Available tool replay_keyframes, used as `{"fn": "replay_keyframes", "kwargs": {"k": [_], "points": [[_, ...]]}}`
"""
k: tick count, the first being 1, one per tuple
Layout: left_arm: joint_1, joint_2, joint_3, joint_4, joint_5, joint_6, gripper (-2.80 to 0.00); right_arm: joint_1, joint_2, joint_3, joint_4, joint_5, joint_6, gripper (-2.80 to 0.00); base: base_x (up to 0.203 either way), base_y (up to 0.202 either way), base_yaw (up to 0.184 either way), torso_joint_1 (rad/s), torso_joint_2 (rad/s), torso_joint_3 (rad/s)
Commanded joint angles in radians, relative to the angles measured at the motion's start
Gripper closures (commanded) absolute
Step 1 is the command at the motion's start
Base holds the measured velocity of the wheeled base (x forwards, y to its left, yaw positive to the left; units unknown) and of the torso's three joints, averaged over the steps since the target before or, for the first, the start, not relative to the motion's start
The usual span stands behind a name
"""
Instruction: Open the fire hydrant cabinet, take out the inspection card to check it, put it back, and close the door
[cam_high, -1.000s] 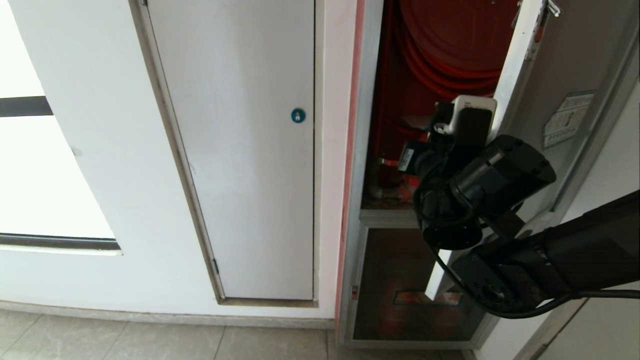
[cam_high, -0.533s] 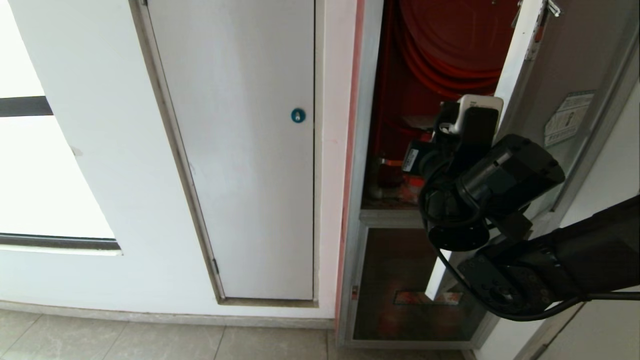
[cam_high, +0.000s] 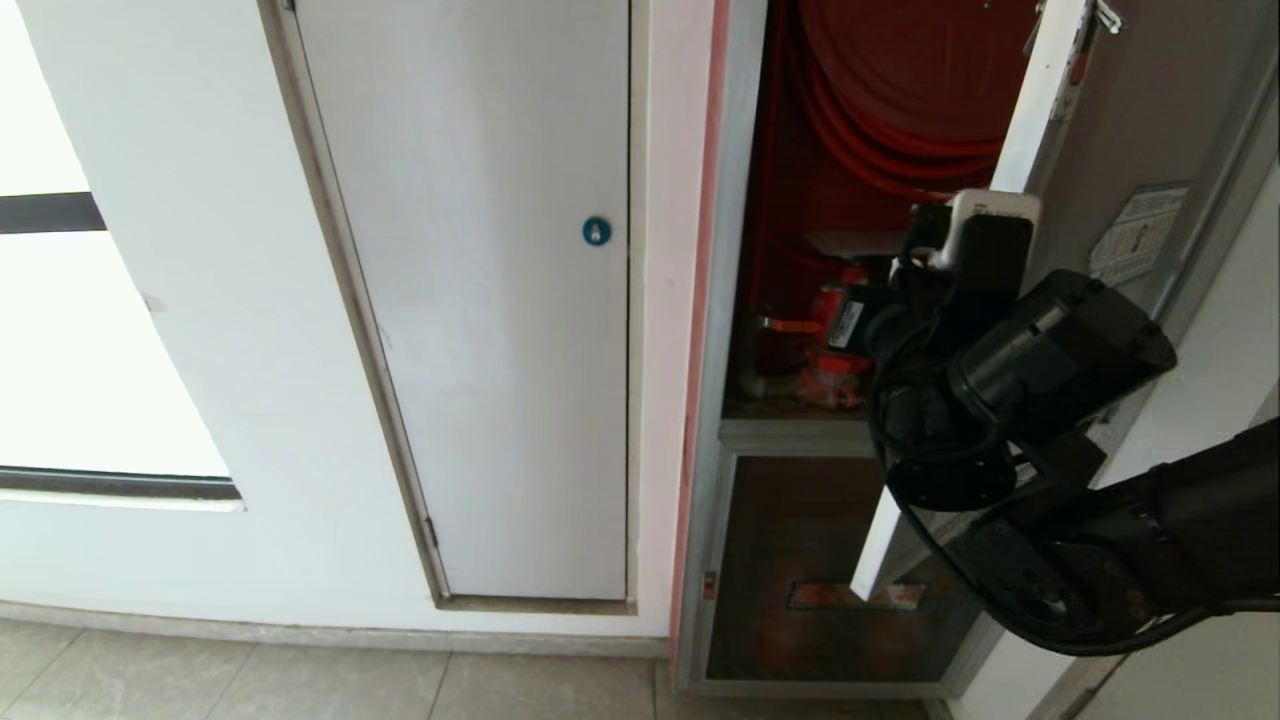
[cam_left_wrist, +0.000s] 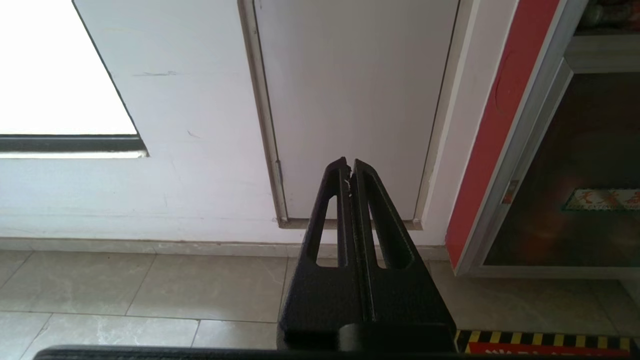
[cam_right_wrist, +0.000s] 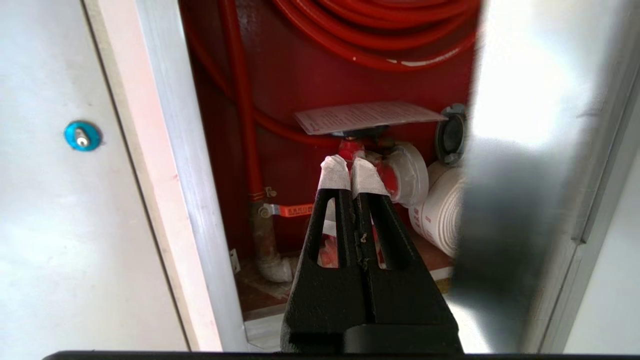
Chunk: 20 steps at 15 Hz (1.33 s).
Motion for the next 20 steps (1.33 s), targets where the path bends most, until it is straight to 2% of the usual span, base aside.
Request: {"fn": "replay_keyframes", "kwargs": {"k": [1,20], "points": [[0.000,0.000,0.003,-0.001,-0.001,0.000,0.00,0.000,-0.031,0.016,-0.010,-0.005,-0.002,0.00,0.000,0.000,0.000,0.000,0.00,0.000],[0.000,0.000,0.003,-0.001,0.000,0.000,0.00,0.002,-0.208,0.211,-0.008,-0.059,-0.002,0.00,0.000,0.000,0.000,0.000,0.00,0.000]]}}
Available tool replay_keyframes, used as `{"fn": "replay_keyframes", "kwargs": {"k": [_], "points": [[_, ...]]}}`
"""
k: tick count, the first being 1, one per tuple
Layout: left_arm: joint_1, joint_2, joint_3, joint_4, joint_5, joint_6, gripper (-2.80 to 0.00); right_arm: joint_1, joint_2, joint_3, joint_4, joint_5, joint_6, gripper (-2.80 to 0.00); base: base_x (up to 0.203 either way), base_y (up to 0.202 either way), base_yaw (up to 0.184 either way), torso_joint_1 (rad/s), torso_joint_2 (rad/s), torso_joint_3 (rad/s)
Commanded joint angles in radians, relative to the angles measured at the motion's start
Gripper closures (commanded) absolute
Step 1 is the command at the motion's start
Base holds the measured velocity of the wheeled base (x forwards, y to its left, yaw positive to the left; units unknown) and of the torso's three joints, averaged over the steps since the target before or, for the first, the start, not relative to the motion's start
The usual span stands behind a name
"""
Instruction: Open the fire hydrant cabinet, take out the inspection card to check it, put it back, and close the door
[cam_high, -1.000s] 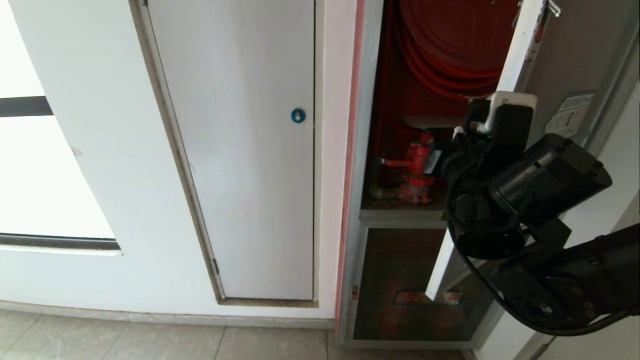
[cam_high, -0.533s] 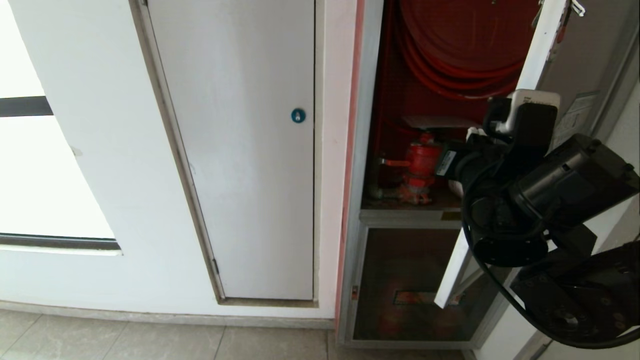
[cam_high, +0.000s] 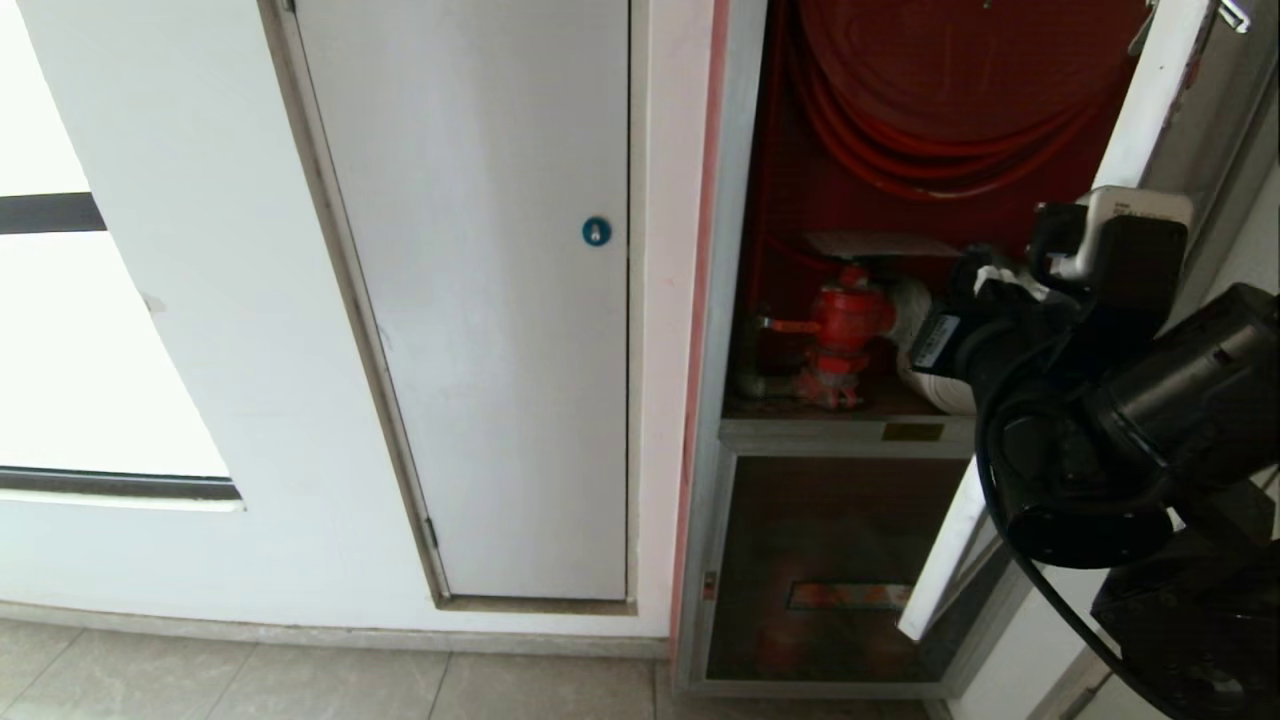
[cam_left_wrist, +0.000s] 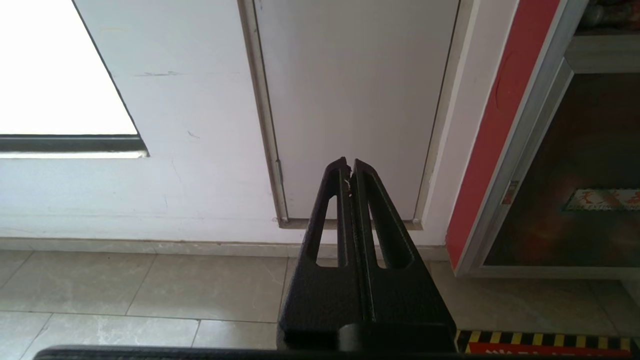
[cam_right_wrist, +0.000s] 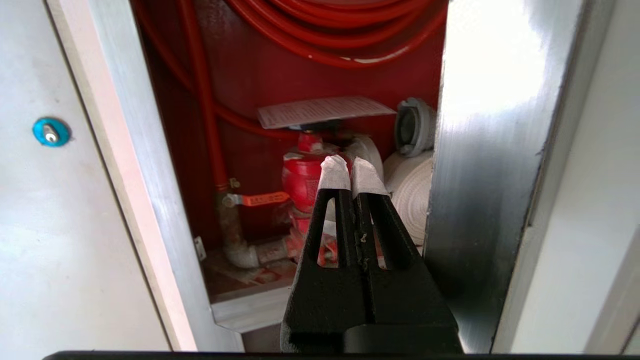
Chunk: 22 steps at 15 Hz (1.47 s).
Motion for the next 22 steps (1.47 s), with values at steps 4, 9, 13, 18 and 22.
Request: {"fn": "replay_keyframes", "kwargs": {"k": [4,9,13,18,22], "points": [[0.000,0.000,0.003,-0.001,-0.001,0.000,0.00,0.000,-0.070,0.068,-0.007,-0.017,-0.002,0.00,0.000,0.000,0.000,0.000,0.00,0.000],[0.000,0.000,0.003,-0.001,0.001,0.000,0.00,0.000,-0.163,0.150,-0.007,-0.019,-0.002,0.00,0.000,0.000,0.000,0.000,0.00,0.000],[0.000,0.000,0.003,0.000,0.000,0.000,0.00,-0.001,-0.230,0.192,-0.006,-0.018,0.000,0.00,0.000,0.000,0.000,0.000,0.00,0.000],[0.000,0.000,0.003,-0.001,0.000,0.000,0.00,-0.001,-0.315,0.201,0.076,-0.016,-0.001,0.00,0.000,0.000,0.000,0.000,0.00,0.000],[0.000,0.000,0.003,-0.001,0.001,0.002,0.00,-0.001,-0.338,0.221,0.080,-0.017,0.000,0.00,0.000,0.000,0.000,0.000,0.00,0.000]]}}
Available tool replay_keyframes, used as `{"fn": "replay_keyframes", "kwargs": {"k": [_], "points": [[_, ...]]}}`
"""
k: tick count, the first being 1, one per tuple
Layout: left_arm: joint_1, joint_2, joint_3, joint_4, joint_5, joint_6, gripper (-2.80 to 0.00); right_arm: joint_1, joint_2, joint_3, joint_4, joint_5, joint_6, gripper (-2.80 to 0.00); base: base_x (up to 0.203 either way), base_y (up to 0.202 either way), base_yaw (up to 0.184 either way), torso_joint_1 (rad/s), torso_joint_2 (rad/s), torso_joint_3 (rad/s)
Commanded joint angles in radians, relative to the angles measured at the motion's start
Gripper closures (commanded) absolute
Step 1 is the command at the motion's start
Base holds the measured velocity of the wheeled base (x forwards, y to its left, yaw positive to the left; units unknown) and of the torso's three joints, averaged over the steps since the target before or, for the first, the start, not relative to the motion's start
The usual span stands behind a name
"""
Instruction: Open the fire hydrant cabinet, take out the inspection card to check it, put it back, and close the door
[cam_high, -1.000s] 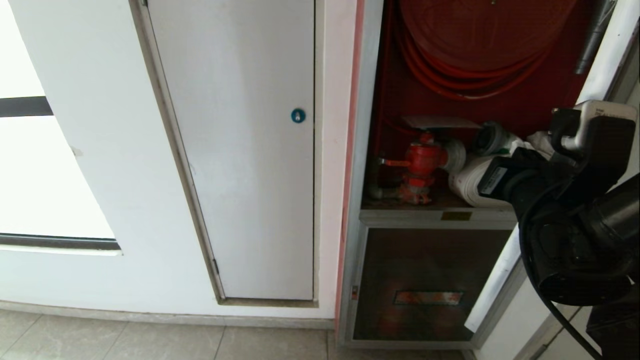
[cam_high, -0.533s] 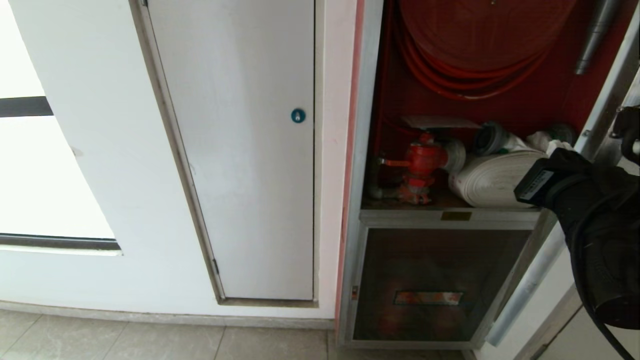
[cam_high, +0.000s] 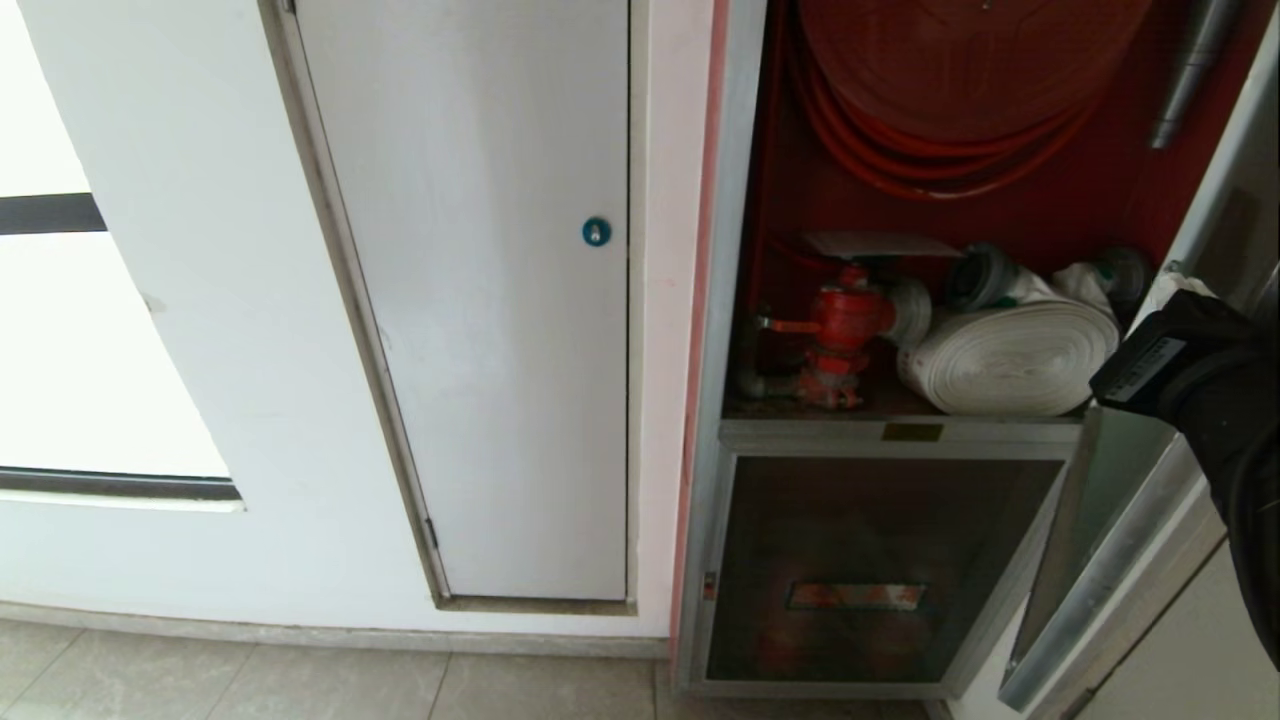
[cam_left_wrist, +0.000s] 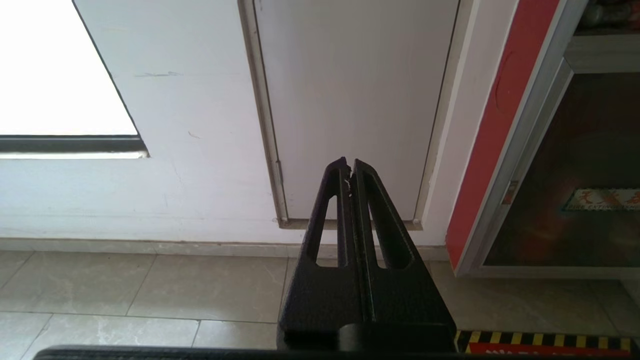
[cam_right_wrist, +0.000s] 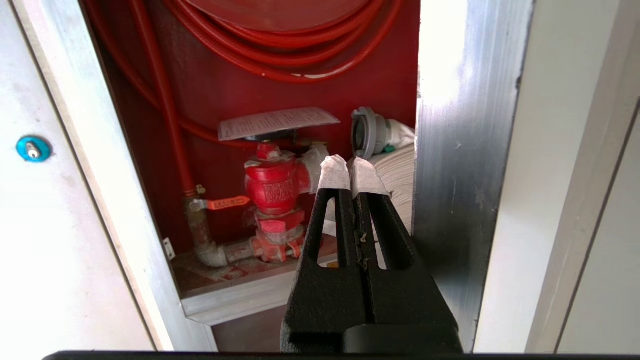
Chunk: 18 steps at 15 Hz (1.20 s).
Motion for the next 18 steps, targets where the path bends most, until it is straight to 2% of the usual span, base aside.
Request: {"fn": "replay_keyframes", "kwargs": {"k": [1,13,18], "points": [[0.000,0.000,0.003,0.000,-0.001,0.000,0.00,0.000,-0.022,0.015,-0.008,-0.005,-0.002,0.00,0.000,0.000,0.000,0.000,0.00,0.000],[0.000,0.000,0.003,0.000,0.001,0.000,0.00,-0.004,-0.126,0.107,0.000,-0.003,-0.004,0.00,0.000,0.000,0.000,0.000,0.00,0.000],[0.000,0.000,0.003,0.000,-0.001,0.000,0.00,-0.085,-0.144,0.155,-0.001,0.037,-0.003,0.00,0.000,0.000,0.000,0.000,0.00,0.000]]}}
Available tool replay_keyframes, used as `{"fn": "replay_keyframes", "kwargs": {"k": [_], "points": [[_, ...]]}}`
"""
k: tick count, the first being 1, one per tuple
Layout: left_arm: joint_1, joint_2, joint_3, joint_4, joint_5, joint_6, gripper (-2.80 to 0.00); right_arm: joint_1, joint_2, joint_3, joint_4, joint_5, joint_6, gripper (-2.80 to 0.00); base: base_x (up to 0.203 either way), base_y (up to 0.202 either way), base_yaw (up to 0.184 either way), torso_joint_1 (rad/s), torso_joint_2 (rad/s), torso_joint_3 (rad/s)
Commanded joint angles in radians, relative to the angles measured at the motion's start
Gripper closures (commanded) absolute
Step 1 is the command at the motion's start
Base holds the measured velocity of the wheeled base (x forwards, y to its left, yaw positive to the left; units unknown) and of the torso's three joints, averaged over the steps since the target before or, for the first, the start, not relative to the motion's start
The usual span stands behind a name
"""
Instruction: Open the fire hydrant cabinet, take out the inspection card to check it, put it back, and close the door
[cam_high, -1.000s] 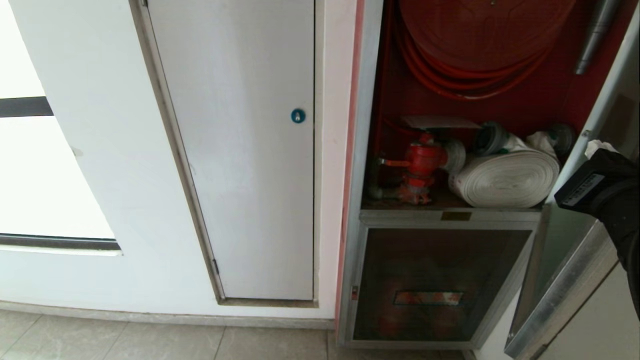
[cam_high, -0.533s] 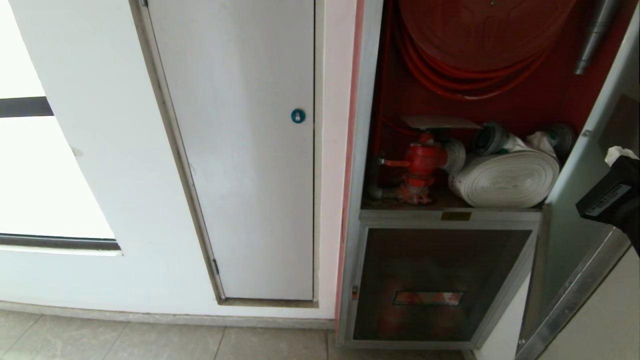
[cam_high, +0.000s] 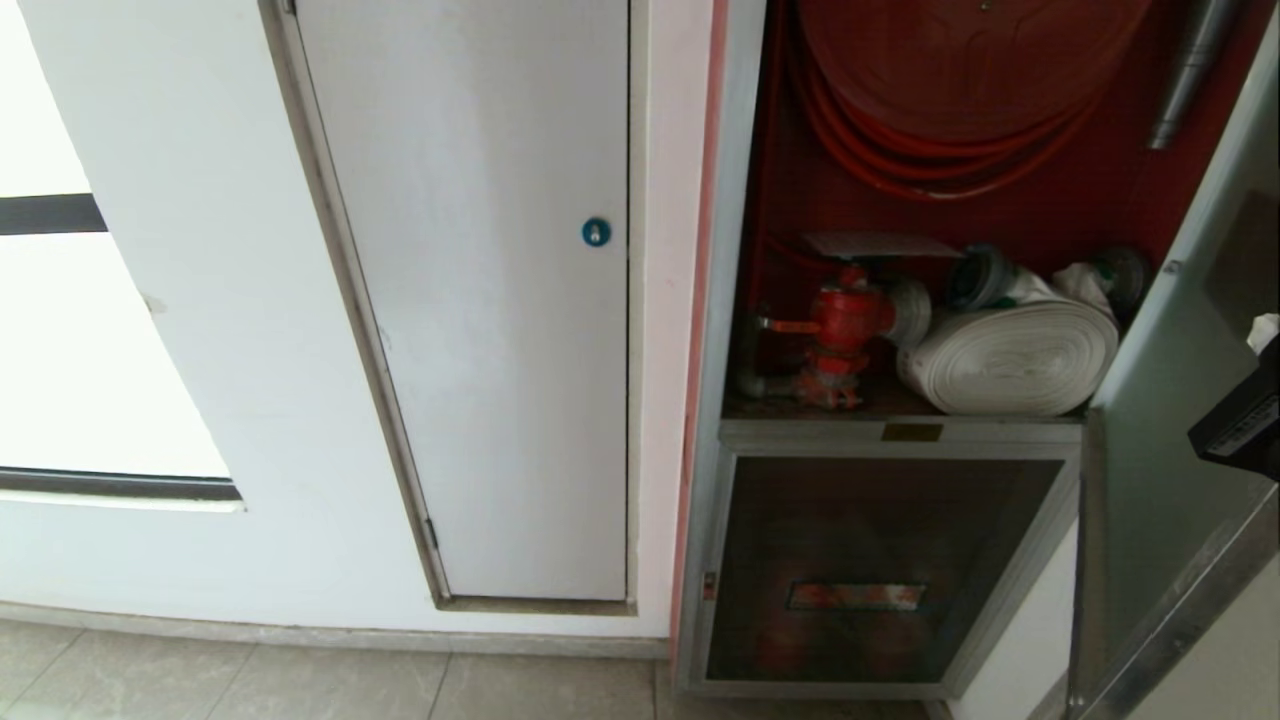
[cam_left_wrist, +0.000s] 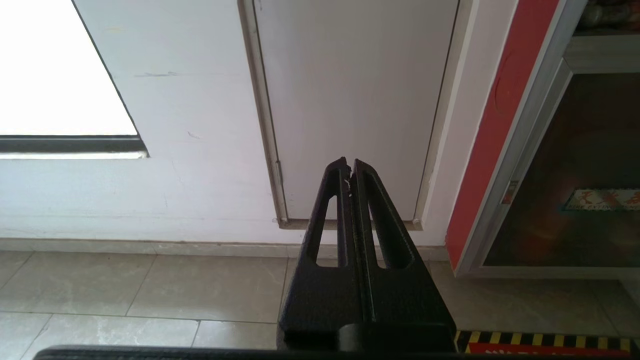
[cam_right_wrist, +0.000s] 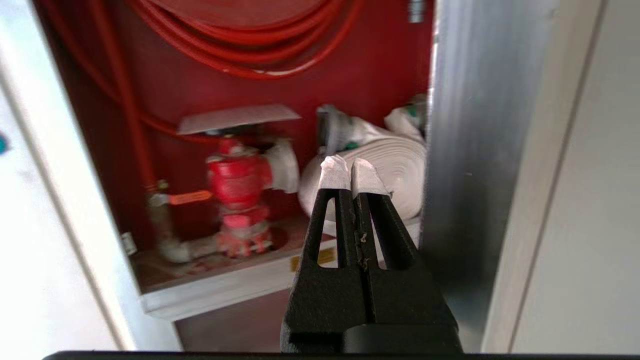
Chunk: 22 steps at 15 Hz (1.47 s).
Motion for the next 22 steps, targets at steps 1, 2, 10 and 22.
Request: {"fn": "replay_keyframes", "kwargs": {"k": [1,2,10,22], "points": [[0.000,0.000,0.003,0.000,0.000,0.001,0.00,-0.020,-0.014,0.016,-0.008,-0.001,-0.001,0.00,0.000,0.000,0.000,0.000,0.00,0.000],[0.000,0.000,0.003,0.000,0.000,0.000,0.00,-0.024,-0.020,0.027,-0.008,-0.001,-0.001,0.00,0.000,0.000,0.000,0.000,0.00,0.000],[0.000,0.000,0.003,0.000,0.000,0.000,0.00,-0.123,-0.106,0.097,-0.007,0.030,-0.002,0.00,0.000,0.000,0.000,0.000,0.00,0.000],[0.000,0.000,0.003,0.000,0.001,0.000,0.00,-0.471,-0.158,0.101,0.077,0.160,0.000,0.00,0.000,0.000,0.000,0.000,0.00,0.000]]}}
